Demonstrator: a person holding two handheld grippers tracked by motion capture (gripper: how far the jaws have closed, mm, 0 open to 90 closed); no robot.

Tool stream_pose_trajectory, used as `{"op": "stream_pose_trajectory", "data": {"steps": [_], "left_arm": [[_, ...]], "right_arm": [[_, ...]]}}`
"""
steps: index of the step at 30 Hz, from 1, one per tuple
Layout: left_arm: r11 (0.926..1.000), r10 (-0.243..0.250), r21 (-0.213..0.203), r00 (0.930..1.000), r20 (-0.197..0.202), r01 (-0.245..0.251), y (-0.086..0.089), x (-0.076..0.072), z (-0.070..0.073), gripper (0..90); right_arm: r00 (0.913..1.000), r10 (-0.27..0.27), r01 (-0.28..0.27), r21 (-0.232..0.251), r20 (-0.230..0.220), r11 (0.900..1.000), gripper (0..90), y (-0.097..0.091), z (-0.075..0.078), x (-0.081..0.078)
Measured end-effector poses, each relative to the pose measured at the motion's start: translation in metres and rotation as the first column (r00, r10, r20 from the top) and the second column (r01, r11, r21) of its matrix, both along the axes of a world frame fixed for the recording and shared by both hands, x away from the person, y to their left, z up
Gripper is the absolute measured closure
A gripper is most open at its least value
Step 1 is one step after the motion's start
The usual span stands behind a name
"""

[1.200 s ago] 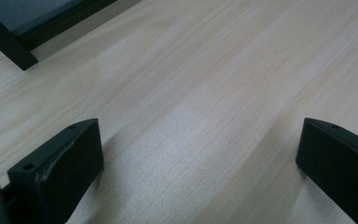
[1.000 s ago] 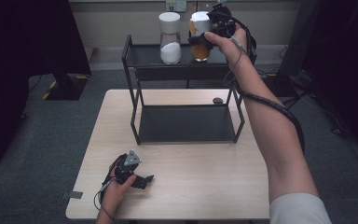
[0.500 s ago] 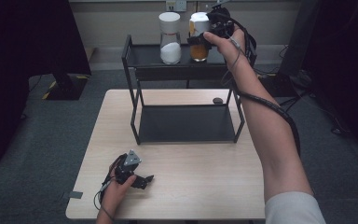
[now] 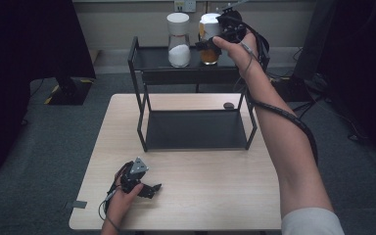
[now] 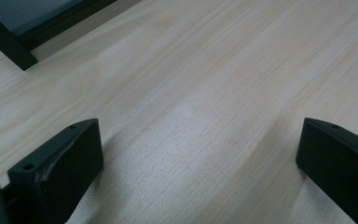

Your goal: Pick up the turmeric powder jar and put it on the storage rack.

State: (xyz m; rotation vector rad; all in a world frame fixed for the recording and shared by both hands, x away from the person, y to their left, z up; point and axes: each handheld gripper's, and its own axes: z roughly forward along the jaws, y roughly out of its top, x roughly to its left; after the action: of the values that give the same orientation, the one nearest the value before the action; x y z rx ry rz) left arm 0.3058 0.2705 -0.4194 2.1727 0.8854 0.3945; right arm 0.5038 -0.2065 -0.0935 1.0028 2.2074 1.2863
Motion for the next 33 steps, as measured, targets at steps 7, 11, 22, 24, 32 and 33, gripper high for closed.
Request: {"op": "stream_pose_trajectory", "data": {"steps": [7,11,22,24,32,33], "left_arm": [[1.0000,0.000,0.000,1.0000,0.000,0.000,0.000,0.000,0.000,0.0],[1.0000,0.000,0.001,1.0000,0.000,0.000,0.000,0.000,0.000,0.0],[1.0000,-0.001,0.001,1.0000,0.000,0.001,0.000,0.000,0.000,0.0],[1.0000,0.000,0.001,1.0000,0.000,0.000,0.000,0.000,0.000,0.0],[1.0000,-0.001,0.001,1.0000,0.000,0.001,0.000,0.000,0.000,0.0],[1.0000,-0.001,0.001,1.0000,0.000,0.001,0.000,0.000,0.000,0.0]], "right_arm": [[0.9998,-0.009,0.009,-0.005,0.020,0.9999,0.0,-0.002,-0.003,-0.016],[0.9999,0.001,-0.001,0.011,0.015,0.9999,0.0,-0.007,-0.005,-0.024],[0.9998,0.008,-0.008,0.014,0.018,0.9999,0.1,-0.014,-0.017,-0.051],[0.9998,0.010,-0.010,0.009,0.020,0.9999,0.1,-0.016,-0.020,-0.056],[0.9993,0.024,-0.025,0.017,0.029,0.9995,0.1,-0.025,-0.033,-0.075],[0.9992,0.029,-0.029,0.023,0.029,0.9993,0.1,-0.027,-0.035,-0.077]]}}
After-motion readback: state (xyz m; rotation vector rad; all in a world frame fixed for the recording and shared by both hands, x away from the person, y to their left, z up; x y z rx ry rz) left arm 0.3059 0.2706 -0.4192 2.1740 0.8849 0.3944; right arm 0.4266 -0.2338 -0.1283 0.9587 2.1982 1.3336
